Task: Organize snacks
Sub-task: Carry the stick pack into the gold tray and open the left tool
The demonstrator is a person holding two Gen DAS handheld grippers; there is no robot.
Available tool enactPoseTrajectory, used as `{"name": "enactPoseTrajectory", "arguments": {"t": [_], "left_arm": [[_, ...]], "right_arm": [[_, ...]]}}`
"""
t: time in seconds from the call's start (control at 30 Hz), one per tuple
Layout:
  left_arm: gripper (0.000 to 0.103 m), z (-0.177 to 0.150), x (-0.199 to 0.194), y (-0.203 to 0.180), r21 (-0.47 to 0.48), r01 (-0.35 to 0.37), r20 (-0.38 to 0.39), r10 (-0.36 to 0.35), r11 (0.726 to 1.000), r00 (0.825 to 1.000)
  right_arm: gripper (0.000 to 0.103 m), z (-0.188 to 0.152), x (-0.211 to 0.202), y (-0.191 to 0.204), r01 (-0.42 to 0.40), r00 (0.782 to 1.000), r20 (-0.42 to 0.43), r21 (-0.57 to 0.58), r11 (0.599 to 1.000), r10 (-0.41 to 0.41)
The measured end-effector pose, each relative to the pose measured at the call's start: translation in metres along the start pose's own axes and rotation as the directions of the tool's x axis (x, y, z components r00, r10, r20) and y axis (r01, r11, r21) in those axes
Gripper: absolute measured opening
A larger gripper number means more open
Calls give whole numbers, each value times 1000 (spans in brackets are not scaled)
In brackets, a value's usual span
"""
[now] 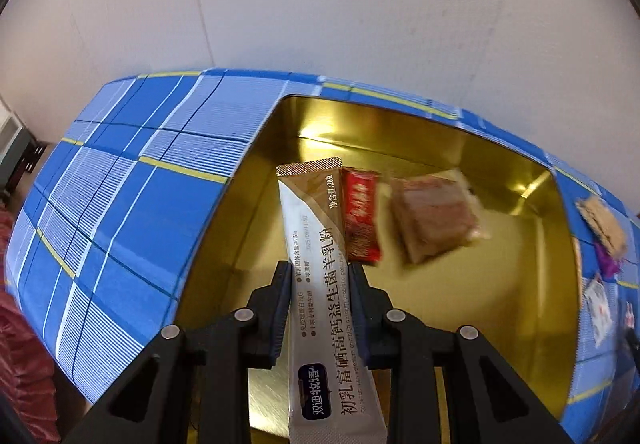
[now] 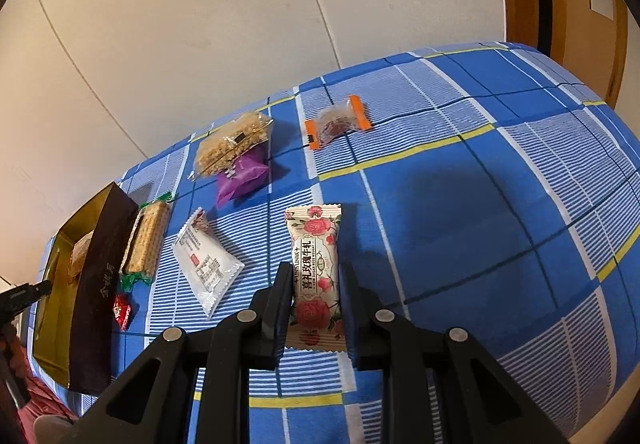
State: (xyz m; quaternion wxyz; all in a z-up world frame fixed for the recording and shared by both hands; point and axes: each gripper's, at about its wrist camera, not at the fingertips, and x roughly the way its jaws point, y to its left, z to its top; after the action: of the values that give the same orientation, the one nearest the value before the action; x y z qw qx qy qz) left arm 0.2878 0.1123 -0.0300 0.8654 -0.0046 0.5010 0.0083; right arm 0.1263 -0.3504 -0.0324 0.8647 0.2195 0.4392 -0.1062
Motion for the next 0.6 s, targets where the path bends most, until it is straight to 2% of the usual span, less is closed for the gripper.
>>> {"name": "enactPoseTrajectory", "arguments": {"t": [0.3,0.47,0.6], "left_arm": [[29,22,21,-2,12,-42,-8,42,999,999],[33,29,34,-1,-21,-47,-16,47,999,999],[35,27,38,3,-51,-81,-20,80,995,997]], "right_arm": [[23,-1,6,9,-8,1000,-5,-3,1000,8],[23,-1,10,13,-5,1000,-7,-6,1000,5],[23,-2,11,14,-1,1000,-6,-8,1000,1]]}}
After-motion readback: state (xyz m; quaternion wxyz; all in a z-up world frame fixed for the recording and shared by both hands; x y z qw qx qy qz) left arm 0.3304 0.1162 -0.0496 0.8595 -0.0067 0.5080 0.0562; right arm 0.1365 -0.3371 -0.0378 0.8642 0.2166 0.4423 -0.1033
